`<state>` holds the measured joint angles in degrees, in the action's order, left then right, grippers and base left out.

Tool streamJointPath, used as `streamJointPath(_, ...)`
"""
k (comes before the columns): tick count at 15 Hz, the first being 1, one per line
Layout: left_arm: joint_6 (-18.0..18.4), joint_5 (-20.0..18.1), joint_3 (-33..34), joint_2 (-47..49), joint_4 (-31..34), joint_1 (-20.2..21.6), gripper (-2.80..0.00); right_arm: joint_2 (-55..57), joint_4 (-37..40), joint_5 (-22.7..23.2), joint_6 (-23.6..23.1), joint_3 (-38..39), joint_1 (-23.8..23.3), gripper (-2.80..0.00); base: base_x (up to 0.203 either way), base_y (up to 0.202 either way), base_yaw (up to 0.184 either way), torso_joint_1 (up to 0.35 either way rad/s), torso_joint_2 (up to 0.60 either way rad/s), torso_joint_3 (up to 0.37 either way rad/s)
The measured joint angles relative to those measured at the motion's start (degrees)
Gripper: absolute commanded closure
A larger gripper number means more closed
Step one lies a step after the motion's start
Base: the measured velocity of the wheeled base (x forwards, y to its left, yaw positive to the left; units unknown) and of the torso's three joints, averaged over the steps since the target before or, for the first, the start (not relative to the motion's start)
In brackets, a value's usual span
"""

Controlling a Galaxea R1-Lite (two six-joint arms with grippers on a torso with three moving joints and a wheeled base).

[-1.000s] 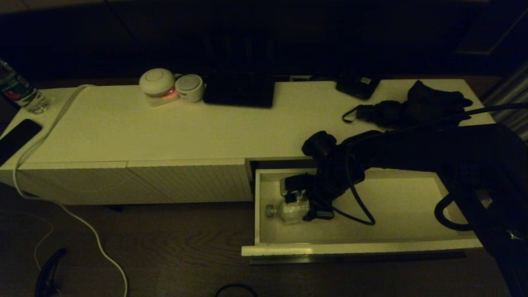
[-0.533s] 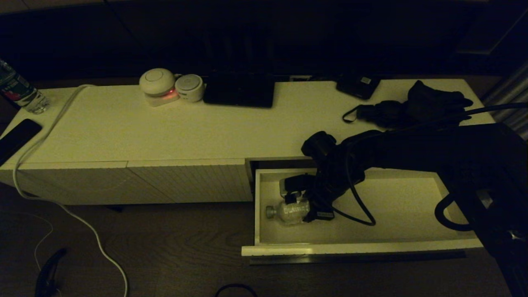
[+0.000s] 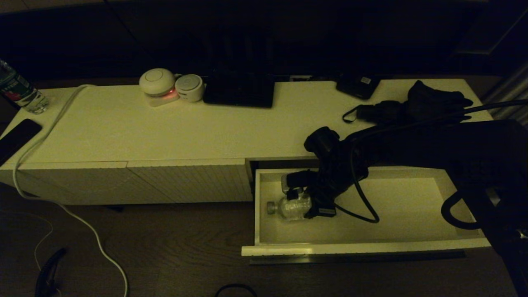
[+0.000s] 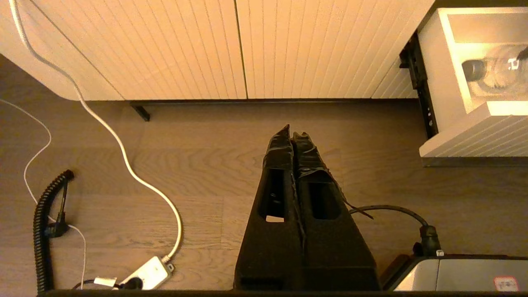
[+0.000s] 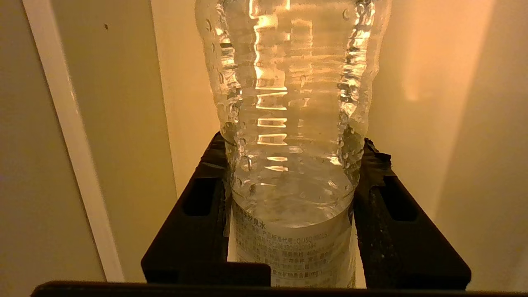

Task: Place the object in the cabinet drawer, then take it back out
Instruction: Take the mineral water out of the drawer and put it on the table

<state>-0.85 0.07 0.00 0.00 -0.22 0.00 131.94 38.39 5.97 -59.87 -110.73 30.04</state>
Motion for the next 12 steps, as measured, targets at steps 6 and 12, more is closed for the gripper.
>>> streamJointPath(6, 0.0, 0.0, 0.0, 0.0, 0.0, 0.0, 0.00, -5.2, 2.7, 0.1, 0.0, 1.5, -0.8, 0.00, 0.000, 0.000, 0.000, 0.000, 0.00, 0.000)
streamJointPath(12, 0.0, 0.0, 0.0, 0.0, 0.0, 0.0, 0.00, -15.7, 2.9, 0.2, 0.5, 9.0, -2.9, 0.00, 0.000, 0.000, 0.000, 0.000, 0.00, 0.000)
